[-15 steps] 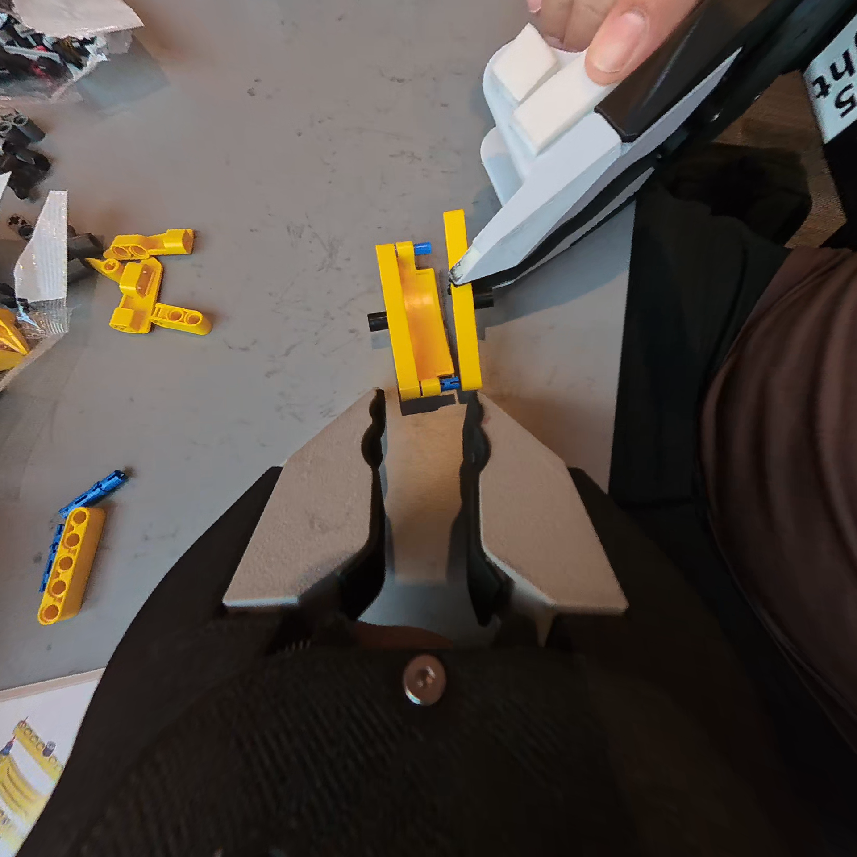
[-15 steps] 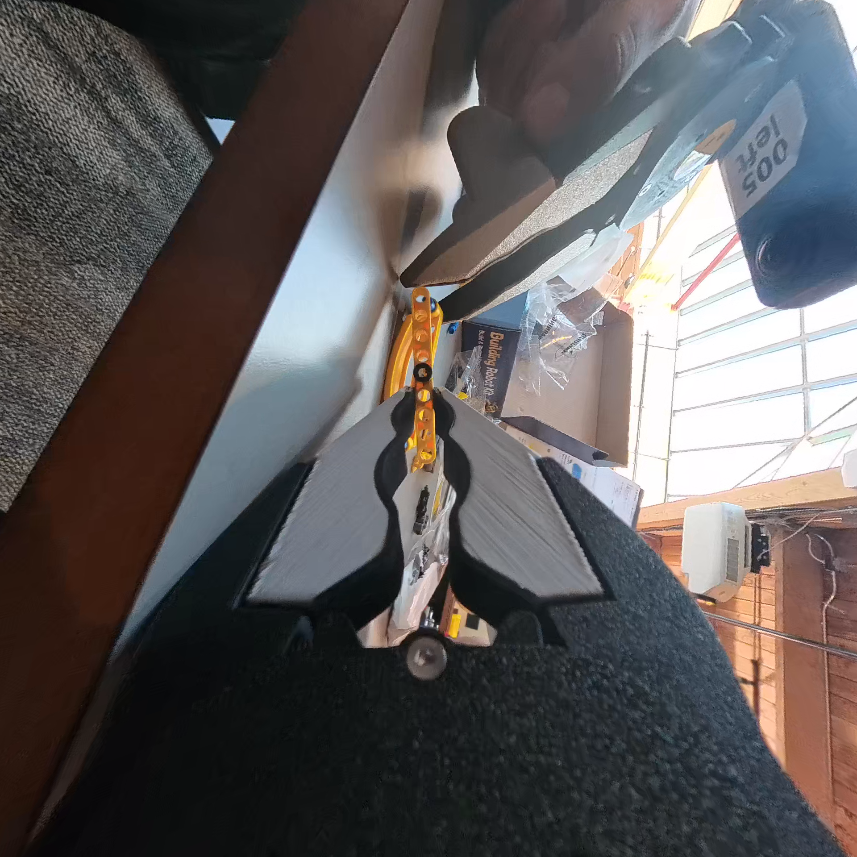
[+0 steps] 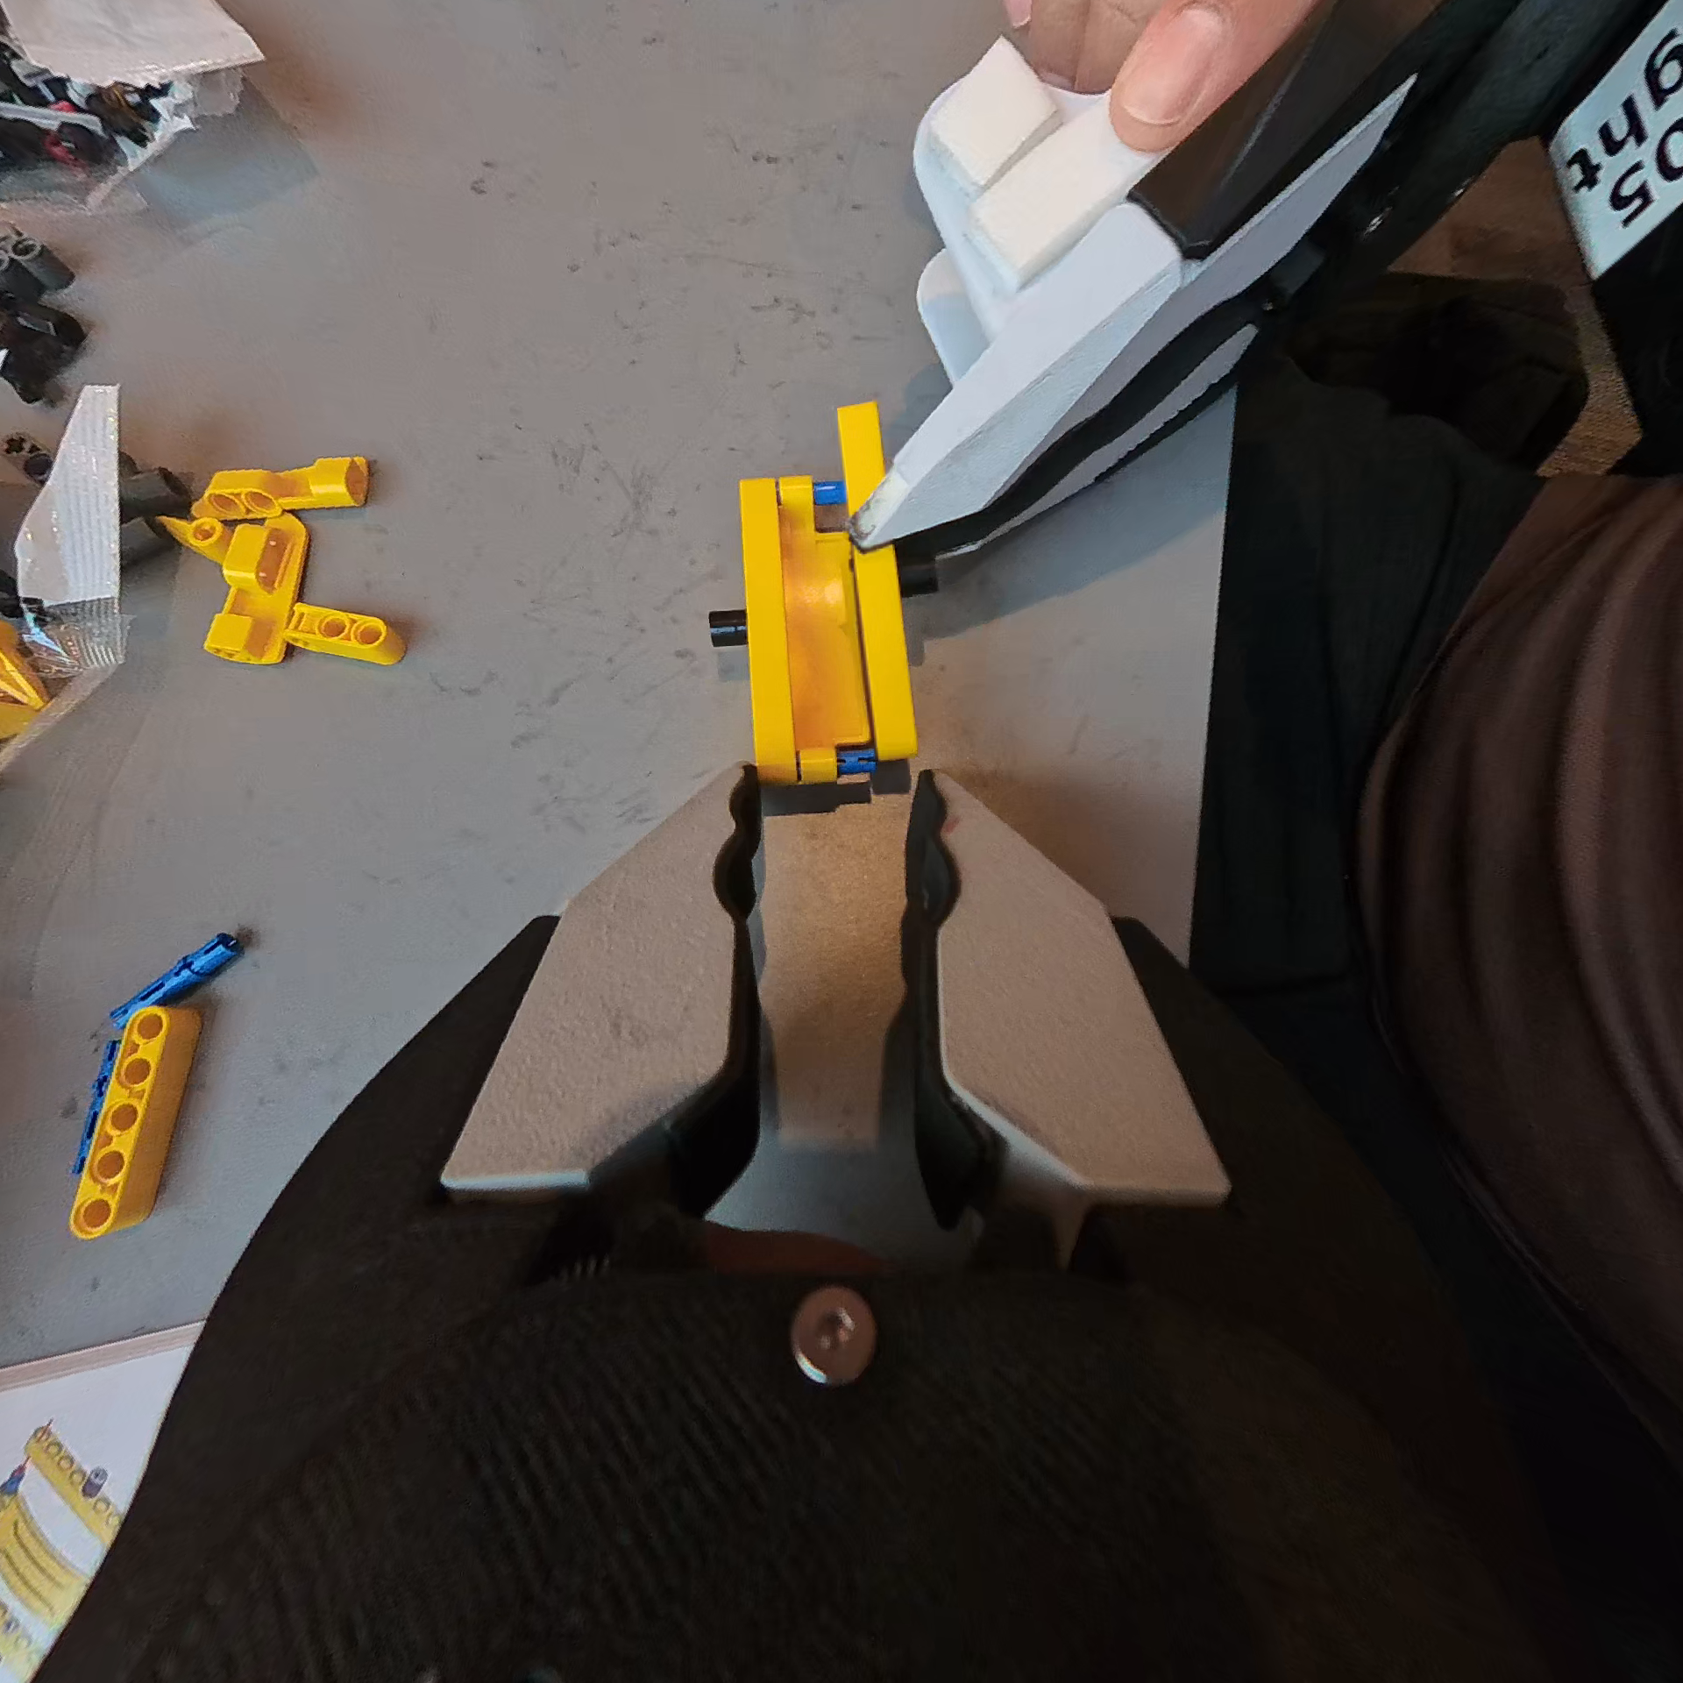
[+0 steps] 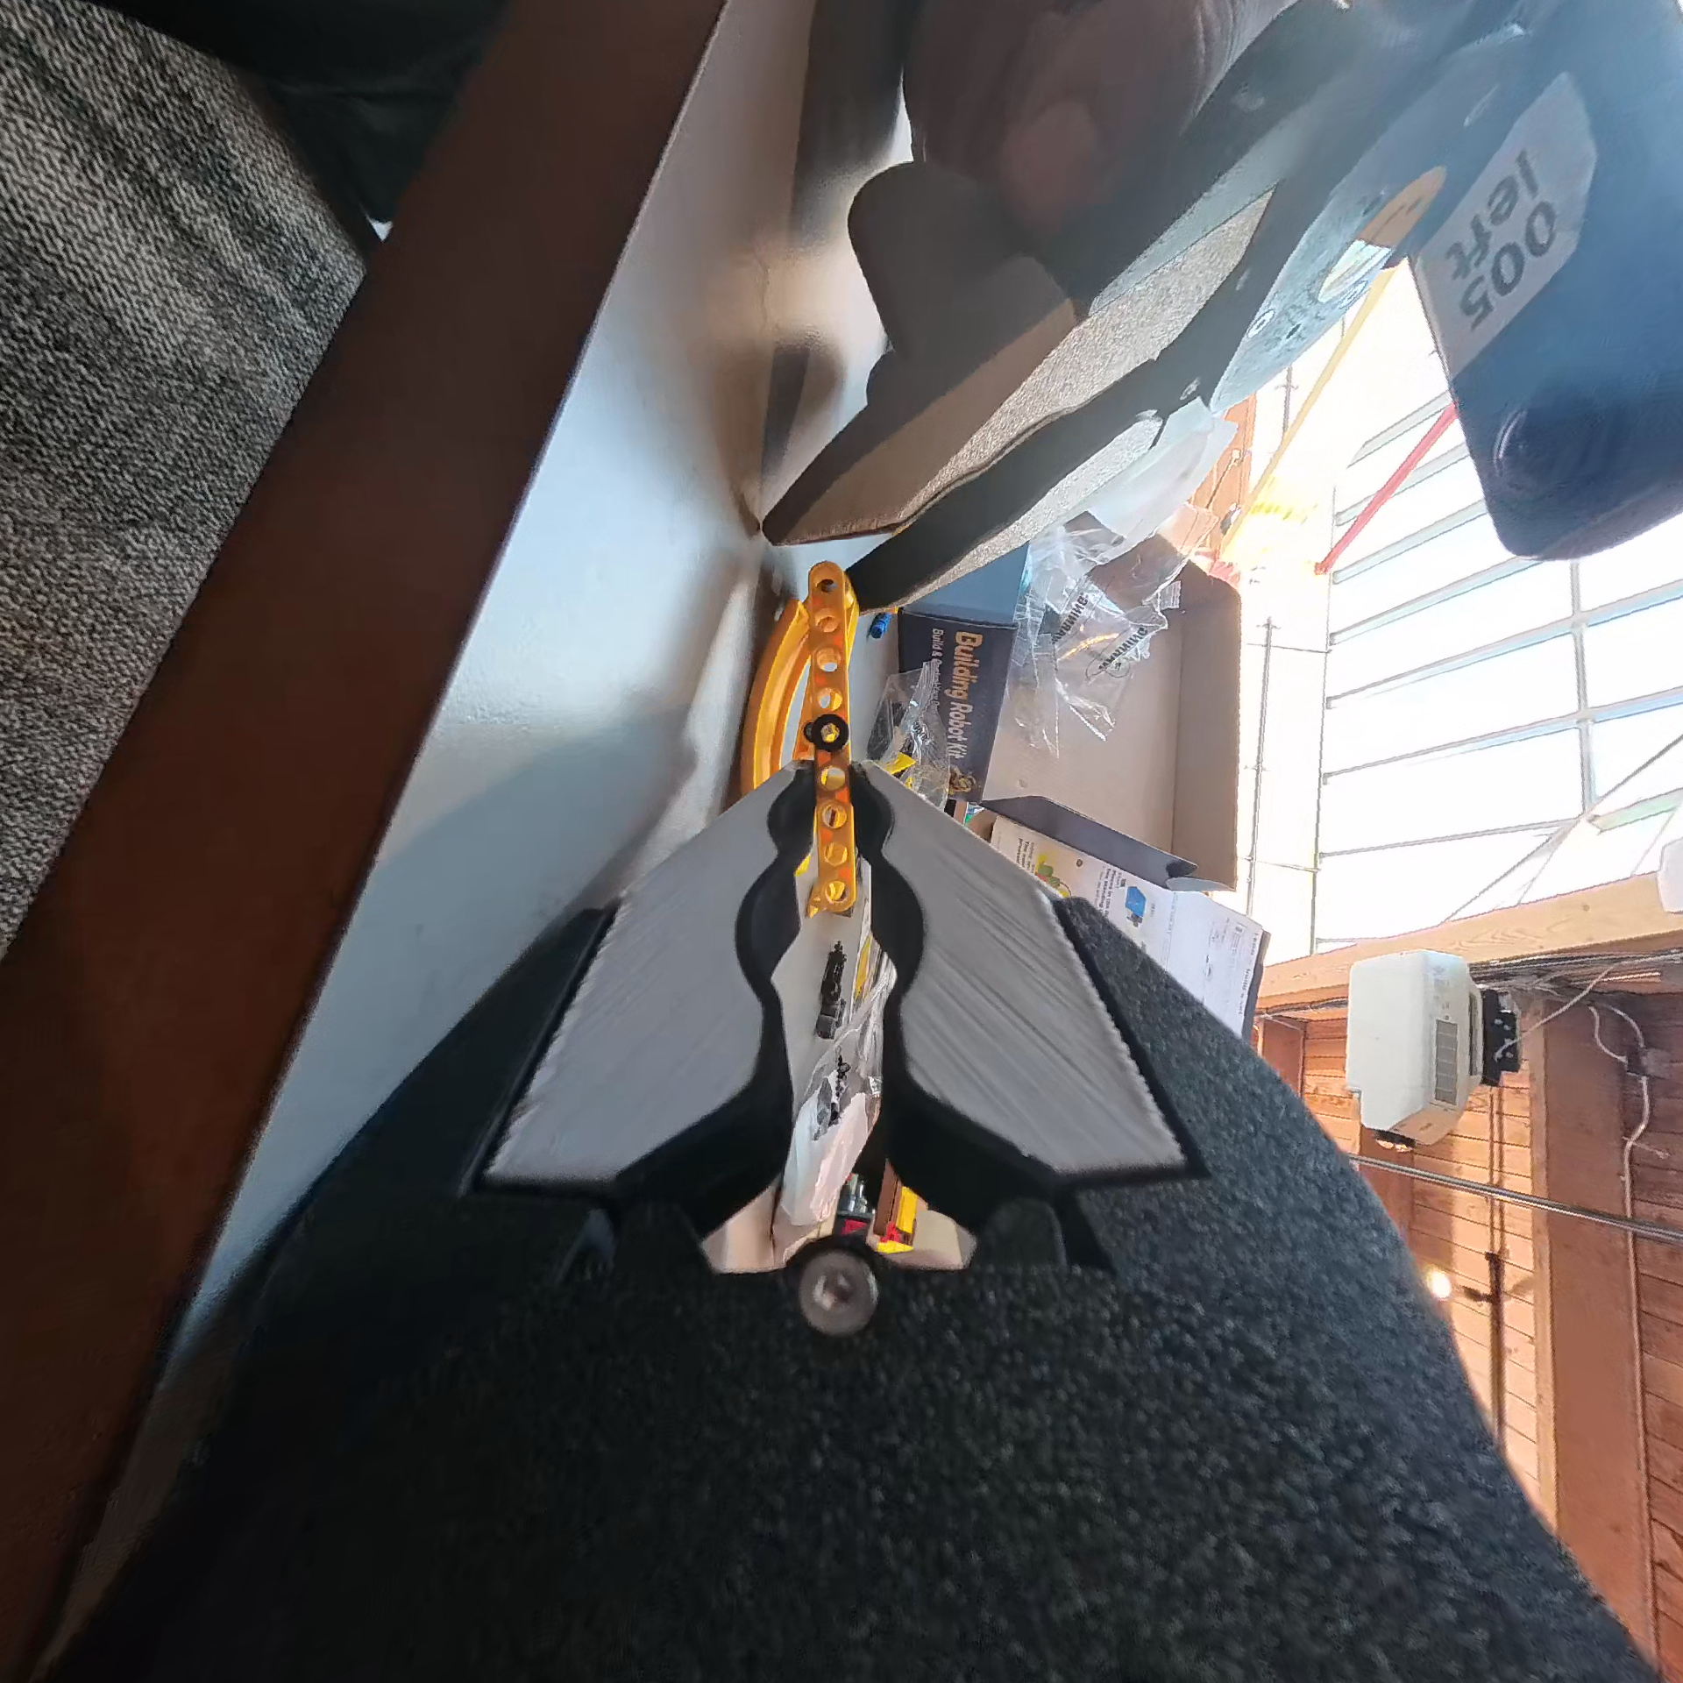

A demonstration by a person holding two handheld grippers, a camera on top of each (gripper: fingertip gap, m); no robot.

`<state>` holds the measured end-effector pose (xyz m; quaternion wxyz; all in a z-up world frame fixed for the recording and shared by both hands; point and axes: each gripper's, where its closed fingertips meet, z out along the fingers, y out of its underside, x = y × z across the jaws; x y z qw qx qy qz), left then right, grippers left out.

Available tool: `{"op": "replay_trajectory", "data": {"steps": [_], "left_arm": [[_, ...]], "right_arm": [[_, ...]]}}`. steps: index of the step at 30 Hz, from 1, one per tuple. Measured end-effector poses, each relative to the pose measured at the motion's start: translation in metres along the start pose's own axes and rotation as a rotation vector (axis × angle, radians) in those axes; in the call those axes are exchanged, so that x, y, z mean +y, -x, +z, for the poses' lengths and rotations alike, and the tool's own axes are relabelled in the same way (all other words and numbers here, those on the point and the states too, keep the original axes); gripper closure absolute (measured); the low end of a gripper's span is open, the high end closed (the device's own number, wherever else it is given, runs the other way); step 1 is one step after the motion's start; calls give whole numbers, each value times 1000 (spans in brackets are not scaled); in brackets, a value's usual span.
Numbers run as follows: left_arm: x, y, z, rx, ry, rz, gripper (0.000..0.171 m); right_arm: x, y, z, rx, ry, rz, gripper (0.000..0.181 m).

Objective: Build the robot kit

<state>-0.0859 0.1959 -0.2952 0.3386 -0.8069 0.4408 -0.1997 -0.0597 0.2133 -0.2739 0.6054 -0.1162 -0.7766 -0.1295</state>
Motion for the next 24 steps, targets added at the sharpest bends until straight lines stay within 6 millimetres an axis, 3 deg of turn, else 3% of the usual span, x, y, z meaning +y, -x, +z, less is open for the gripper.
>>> {"op": "replay_trajectory", "data": {"steps": [24], "left_arm": [[-3, -1, 3, -12, -5, -44, 140]], "right_arm": [[3, -2, 2, 11, 62, -106, 174]]}}
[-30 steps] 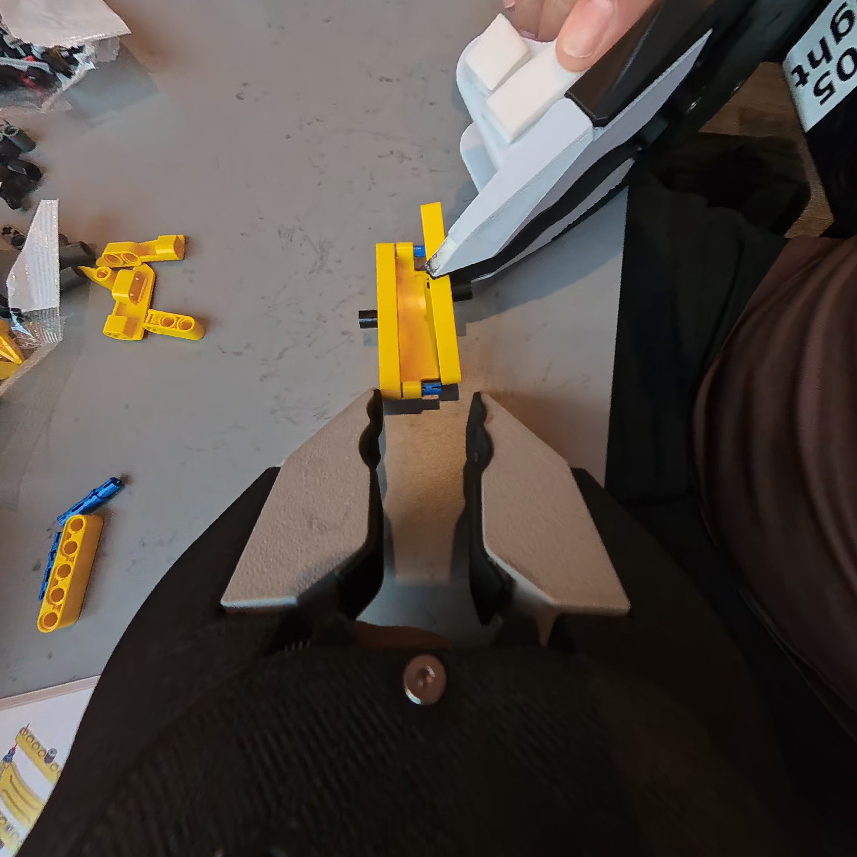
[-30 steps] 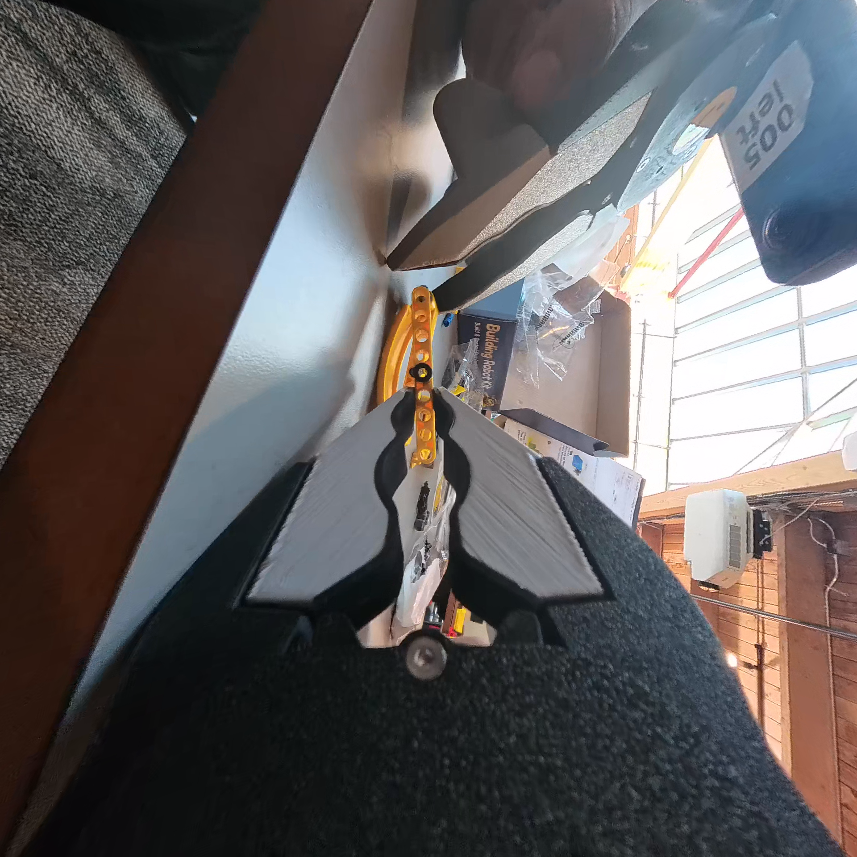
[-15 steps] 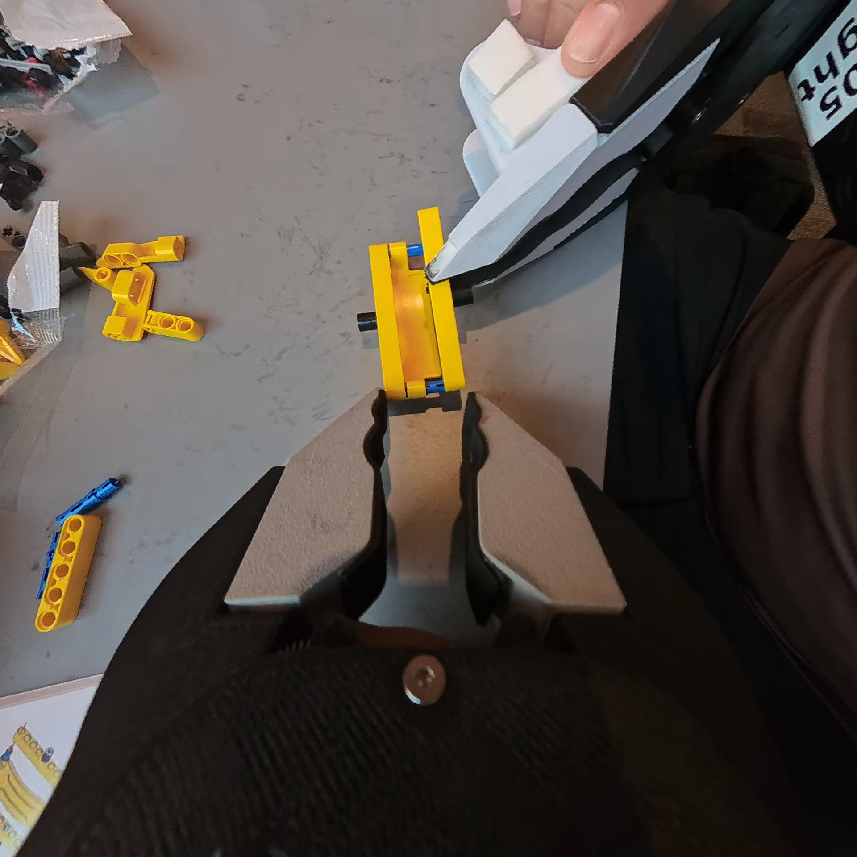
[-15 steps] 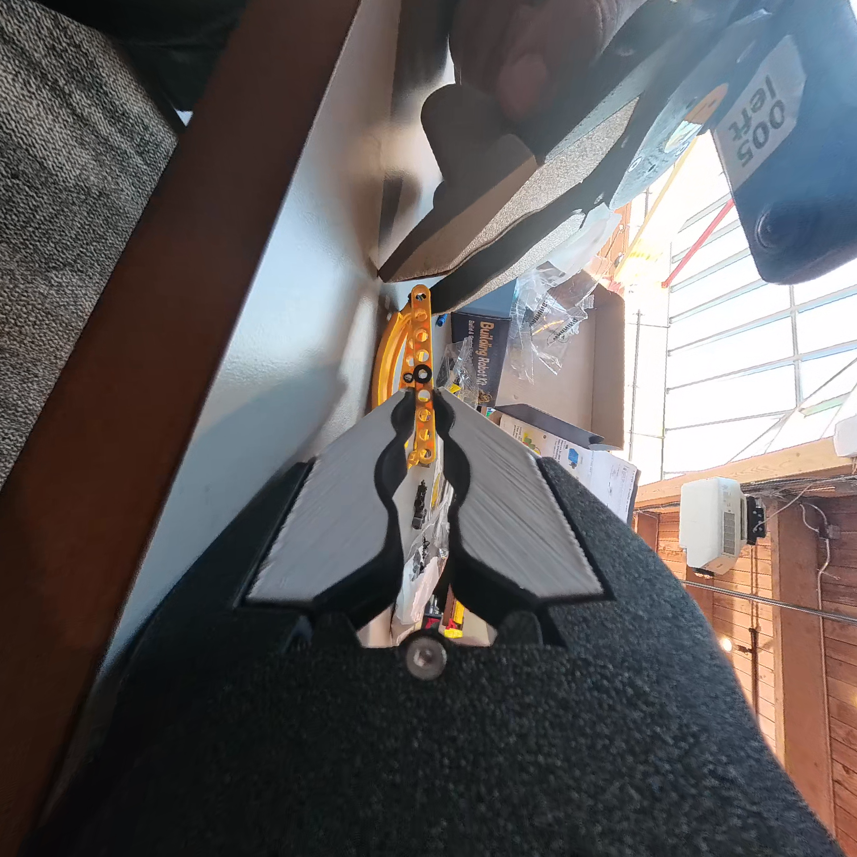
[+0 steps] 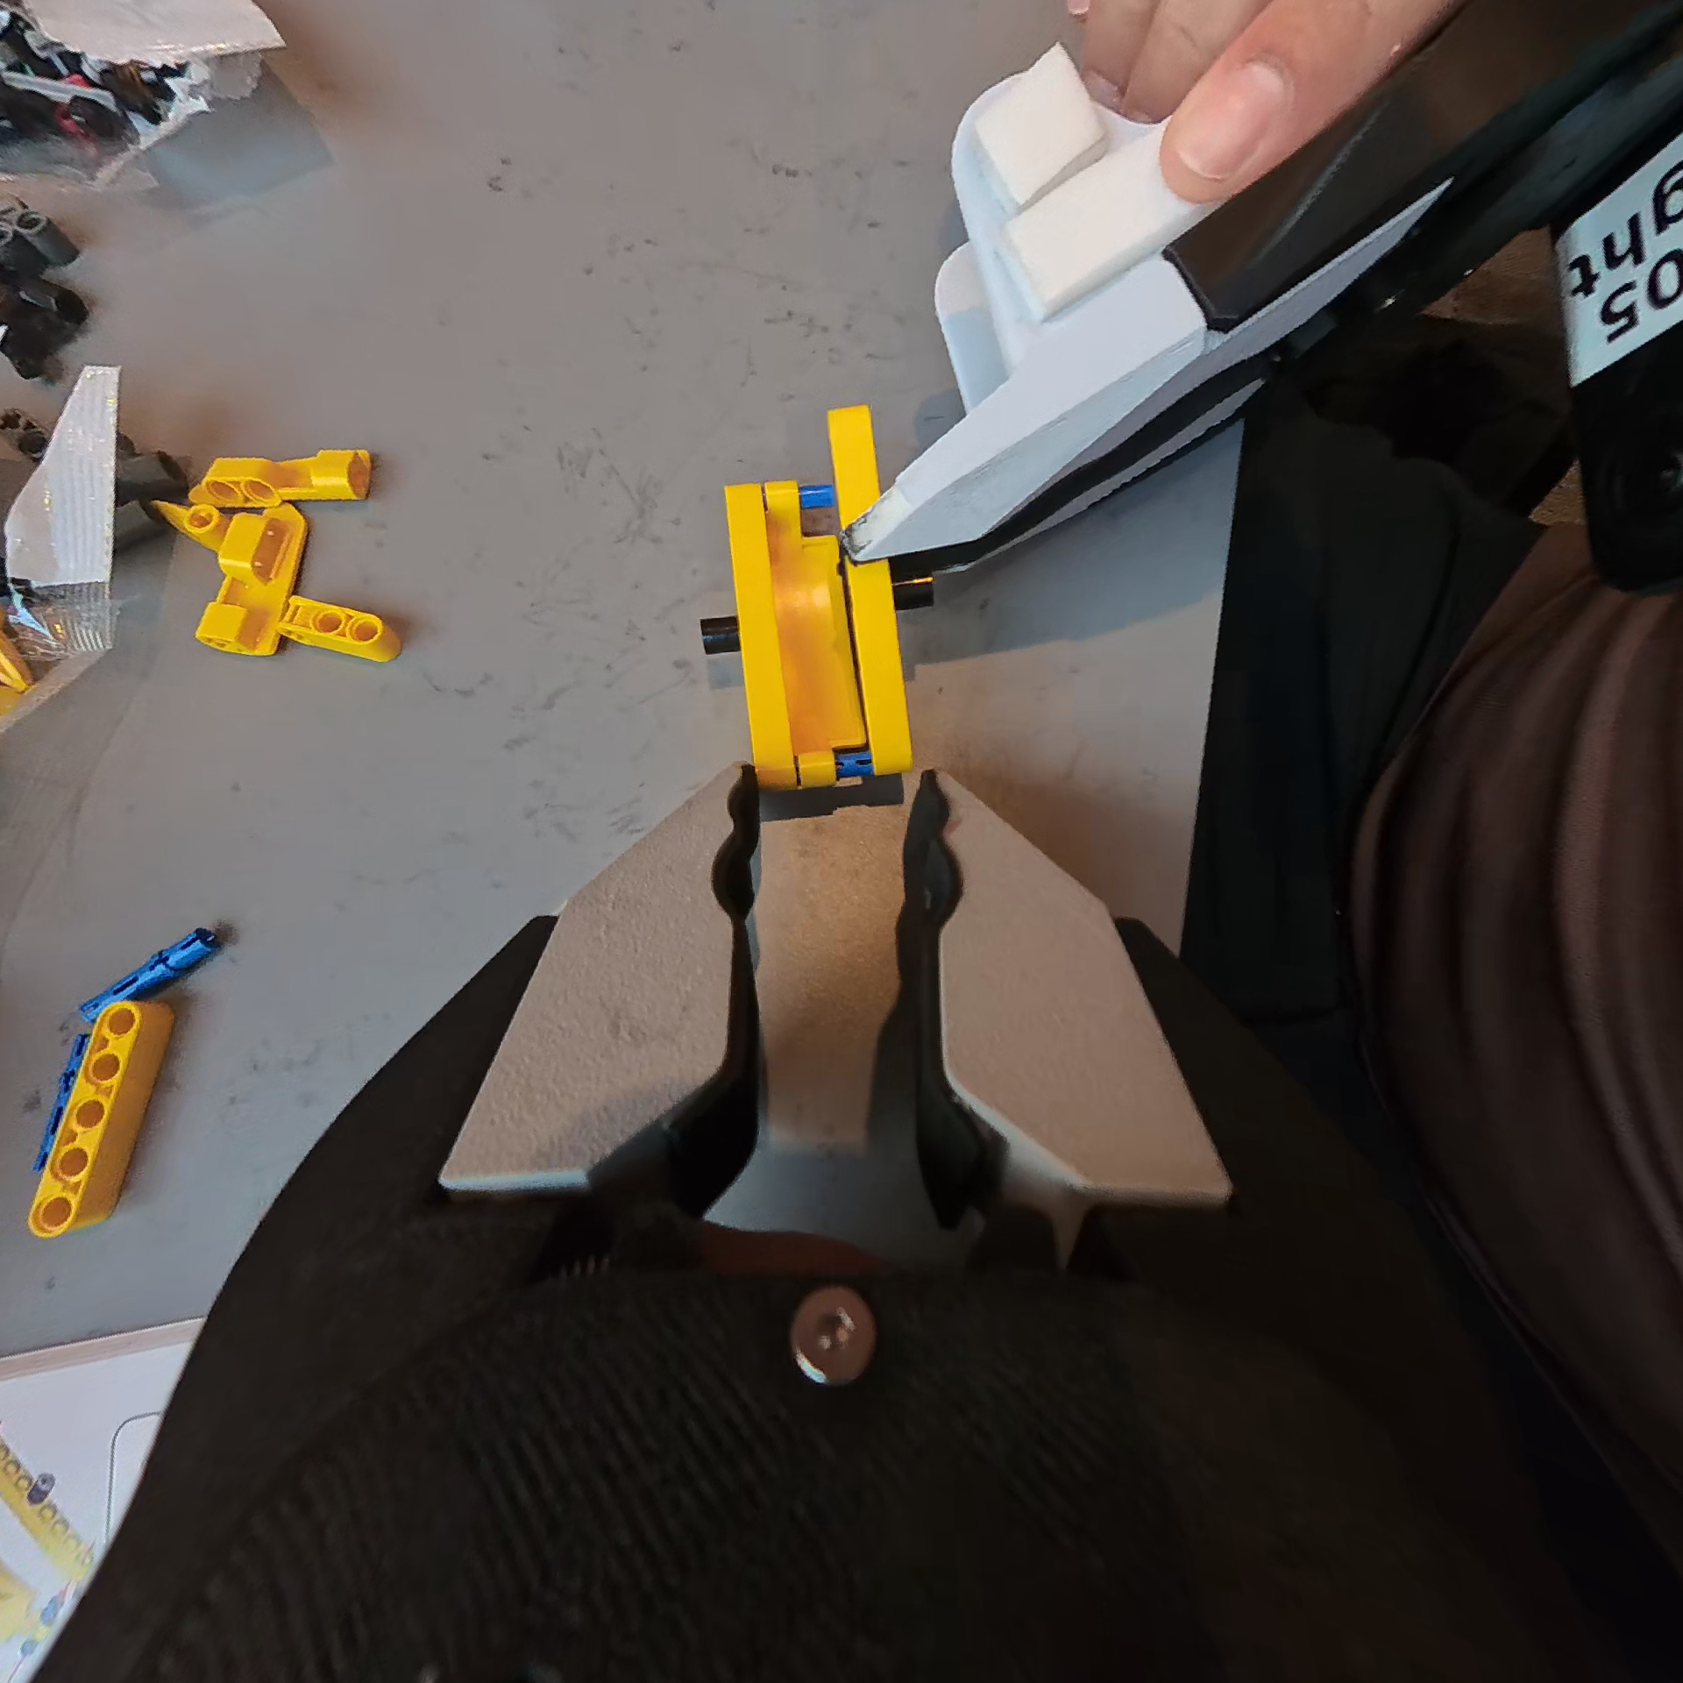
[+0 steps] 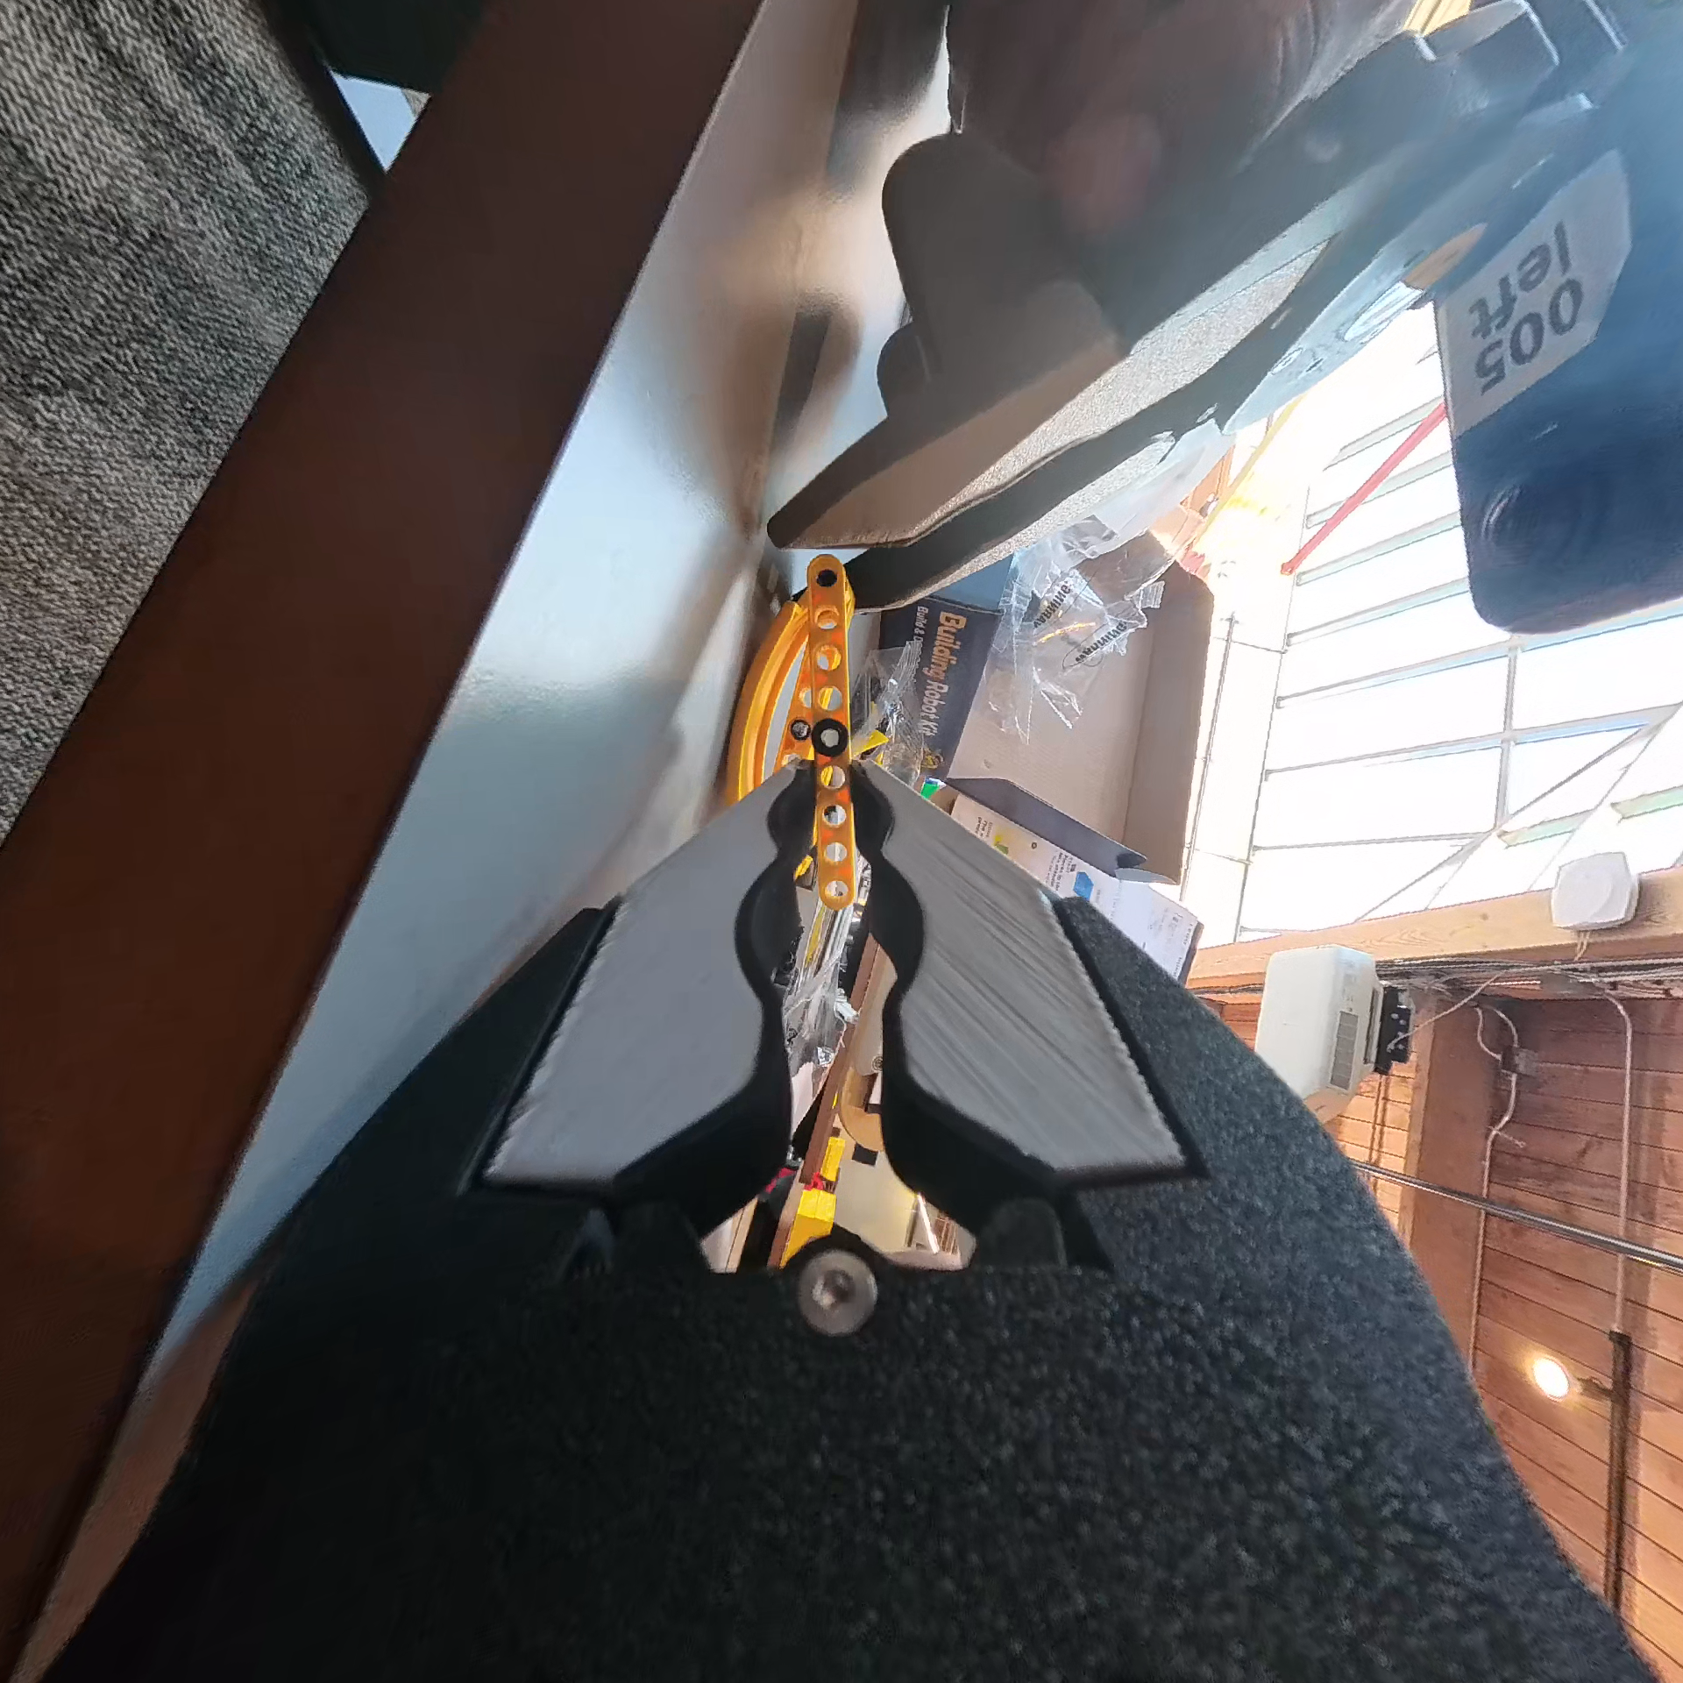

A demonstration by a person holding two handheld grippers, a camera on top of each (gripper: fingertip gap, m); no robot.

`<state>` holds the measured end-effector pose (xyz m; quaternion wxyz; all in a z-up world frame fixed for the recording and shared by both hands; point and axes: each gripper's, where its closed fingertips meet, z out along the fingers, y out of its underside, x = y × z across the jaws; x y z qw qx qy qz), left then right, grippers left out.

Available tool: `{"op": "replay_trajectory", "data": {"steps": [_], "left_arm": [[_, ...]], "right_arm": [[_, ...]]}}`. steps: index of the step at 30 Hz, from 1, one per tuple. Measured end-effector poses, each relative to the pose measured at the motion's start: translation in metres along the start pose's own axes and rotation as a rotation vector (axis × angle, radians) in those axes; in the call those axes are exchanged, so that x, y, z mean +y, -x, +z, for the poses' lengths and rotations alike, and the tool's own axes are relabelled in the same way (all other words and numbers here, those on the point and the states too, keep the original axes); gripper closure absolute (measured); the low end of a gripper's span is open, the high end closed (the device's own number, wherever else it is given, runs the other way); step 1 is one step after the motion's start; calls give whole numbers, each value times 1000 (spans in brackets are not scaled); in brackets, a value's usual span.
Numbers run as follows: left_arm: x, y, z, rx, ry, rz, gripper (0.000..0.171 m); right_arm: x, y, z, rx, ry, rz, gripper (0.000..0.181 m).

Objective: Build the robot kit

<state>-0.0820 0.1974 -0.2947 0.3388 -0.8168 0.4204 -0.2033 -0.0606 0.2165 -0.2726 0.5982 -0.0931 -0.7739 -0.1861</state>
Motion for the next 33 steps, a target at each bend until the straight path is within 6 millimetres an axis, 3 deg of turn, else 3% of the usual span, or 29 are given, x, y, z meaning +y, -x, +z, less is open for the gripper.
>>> {"op": "replay_trajectory", "data": {"steps": [19, 33], "left_arm": [[-3, 3, 2, -19, -12, -93, 142], [-3, 5, 3, -63, -7, -71, 143]], "right_arm": [[2, -2, 3, 16, 34, -16, 174], [2, -1, -1, 8, 25, 0, 174]]}}
